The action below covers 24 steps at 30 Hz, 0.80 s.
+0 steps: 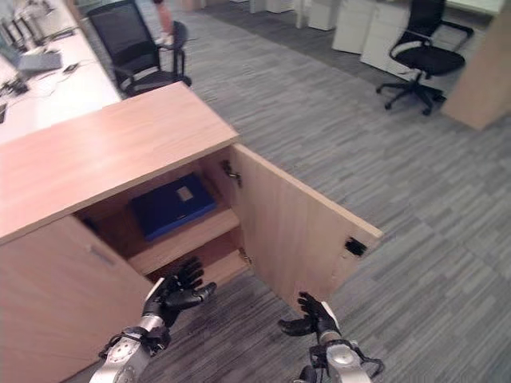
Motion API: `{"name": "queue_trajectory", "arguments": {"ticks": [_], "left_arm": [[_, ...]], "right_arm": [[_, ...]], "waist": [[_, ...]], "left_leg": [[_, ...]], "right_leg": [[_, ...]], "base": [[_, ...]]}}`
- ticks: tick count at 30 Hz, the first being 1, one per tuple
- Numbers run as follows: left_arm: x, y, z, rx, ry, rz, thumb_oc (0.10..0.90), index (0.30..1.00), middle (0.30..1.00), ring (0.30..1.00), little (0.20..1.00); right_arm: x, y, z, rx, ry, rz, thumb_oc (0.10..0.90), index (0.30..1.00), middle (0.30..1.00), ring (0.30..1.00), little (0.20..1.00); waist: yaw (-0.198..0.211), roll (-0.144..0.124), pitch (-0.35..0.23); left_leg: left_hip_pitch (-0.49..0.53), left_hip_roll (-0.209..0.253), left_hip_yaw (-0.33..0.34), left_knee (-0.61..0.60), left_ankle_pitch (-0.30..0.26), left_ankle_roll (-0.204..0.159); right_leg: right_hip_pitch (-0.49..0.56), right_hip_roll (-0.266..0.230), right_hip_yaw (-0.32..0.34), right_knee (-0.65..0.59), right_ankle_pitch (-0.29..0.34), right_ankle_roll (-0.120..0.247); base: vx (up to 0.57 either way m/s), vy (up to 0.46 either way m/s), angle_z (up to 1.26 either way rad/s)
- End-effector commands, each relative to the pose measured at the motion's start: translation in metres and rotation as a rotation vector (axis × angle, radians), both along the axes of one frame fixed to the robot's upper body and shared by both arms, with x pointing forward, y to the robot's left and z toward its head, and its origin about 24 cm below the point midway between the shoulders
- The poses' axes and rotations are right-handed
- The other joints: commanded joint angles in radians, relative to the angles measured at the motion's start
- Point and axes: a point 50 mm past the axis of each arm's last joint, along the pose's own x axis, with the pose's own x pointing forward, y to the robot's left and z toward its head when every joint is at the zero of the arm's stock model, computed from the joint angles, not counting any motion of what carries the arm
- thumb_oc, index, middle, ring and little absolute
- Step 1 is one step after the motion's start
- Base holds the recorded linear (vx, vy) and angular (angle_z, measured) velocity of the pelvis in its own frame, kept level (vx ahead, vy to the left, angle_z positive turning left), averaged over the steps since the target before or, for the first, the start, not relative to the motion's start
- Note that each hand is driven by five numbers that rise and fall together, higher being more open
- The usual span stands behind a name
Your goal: Put the empty folder in the office cabinet
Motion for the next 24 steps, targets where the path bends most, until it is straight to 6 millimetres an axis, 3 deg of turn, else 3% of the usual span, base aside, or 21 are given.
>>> {"name": "queue_trajectory", "arguments": {"ticks": [1,5,6,8,10,13,15,20,24], "left_arm": [[0.026,0.011,0.037,-0.042,-0.198,-0.002,0.8,0.9,0.9,0.9,0.9],[0.02,0.012,0.032,-0.084,-0.167,0.014,0.8,0.9,0.9,0.9,0.9],[0.018,0.016,0.03,-0.088,-0.159,0.038,0.8,0.9,0.9,0.9,0.9],[0.018,0.016,0.029,-0.094,-0.154,0.048,0.8,0.9,0.9,0.9,0.9],[0.018,0.015,0.026,-0.1,-0.141,0.057,0.8,0.9,0.9,0.9,0.9],[0.016,0.013,0.023,-0.096,-0.129,0.057,0.8,0.9,0.9,0.9,0.9],[0.013,0.013,0.021,-0.098,-0.118,0.059,0.8,0.9,0.9,0.9,0.9],[0.009,0.018,0.016,-0.082,-0.097,0.067,0.8,0.9,0.9,0.9,0.9],[-0.001,0.022,0.009,-0.083,-0.06,0.085,0.8,0.9,0.9,0.9,0.9]], "right_arm": [[0.024,0.01,0.02,0.038,-0.152,0.031,0.8,0.9,0.9,0.9,0.9],[0.021,-0.002,0.019,0.018,-0.137,0.015,0.8,0.9,0.9,0.9,0.9],[0.021,-0.008,0.019,0.005,-0.129,0.008,0.8,0.9,0.9,0.9,0.9],[0.021,-0.011,0.019,-0.003,-0.123,-0.001,0.8,0.9,0.9,0.9,0.9],[0.017,-0.023,0.016,-0.019,-0.094,-0.052,0.8,0.9,0.9,0.9,0.9],[0.014,-0.039,0.016,-0.044,-0.083,-0.13,0.8,0.9,0.9,0.9,0.9],[0.015,-0.045,0.017,-0.047,-0.09,-0.158,0.8,0.9,0.9,0.9,0.9],[0.02,-0.048,0.024,-0.041,-0.134,-0.178,0.8,0.9,0.9,0.9,0.9],[0.038,-0.041,0.037,-0.039,-0.207,-0.138,0.8,0.9,0.9,0.9,0.9]], "waist": [[-0.018,-0.032,-0.034],[-0.047,-0.012,-0.021],[-0.05,-0.005,-0.003],[-0.045,-0.006,0.008],[-0.031,-0.025,0.022],[0.002,-0.032,0.029],[0.015,-0.028,0.034],[0.003,-0.023,0.016],[0.007,-0.025,-0.009]], "left_leg": [[-0.013,-0.046,-0.039,-0.087,-0.043,0.013],[-0.041,0.013,-0.023,0.034,-0.035,-0.017],[-0.059,0.049,-0.043,0.121,0.017,-0.033],[-0.079,0.054,-0.082,0.176,0.053,-0.036],[-0.129,0.018,-0.178,0.232,0.074,-0.033],[-0.193,-0.042,-0.251,0.131,0.006,-0.016],[-0.187,-0.048,-0.276,0.07,0.008,-0.016],[-0.128,-0.04,-0.236,-0.003,0.023,-0.018],[-0.05,-0.04,-0.217,-0.087,0.021,-0.014]], "right_leg": [[0.03,-0.031,0.088,-0.036,-0.055,0.075],[0.035,0.016,0.116,-0.023,-0.103,0.038],[0.052,0.057,0.146,-0.025,-0.127,0.014],[0.054,0.069,0.162,-0.02,-0.134,0.001],[0.069,0.076,0.189,-0.036,-0.145,-0.012],[0.097,0.079,0.221,-0.069,-0.152,0.003],[0.12,0.086,0.226,-0.069,-0.164,0.011],[0.153,0.092,0.213,-0.083,-0.165,0.01],[0.176,0.091,0.196,-0.092,-0.158,0.017]], "base": [[0.07,-0.277,-0.15],[0.04,-0.209,-0.32],[0.1,-0.259,-0.52],[0.07,-0.151,-0.65],[0.1,-0.122,-0.71],[0.17,-0.053,-0.35],[0.12,-0.018,-0.36],[0.1,0.006,-0.22],[0.09,0.028,0.11]]}}
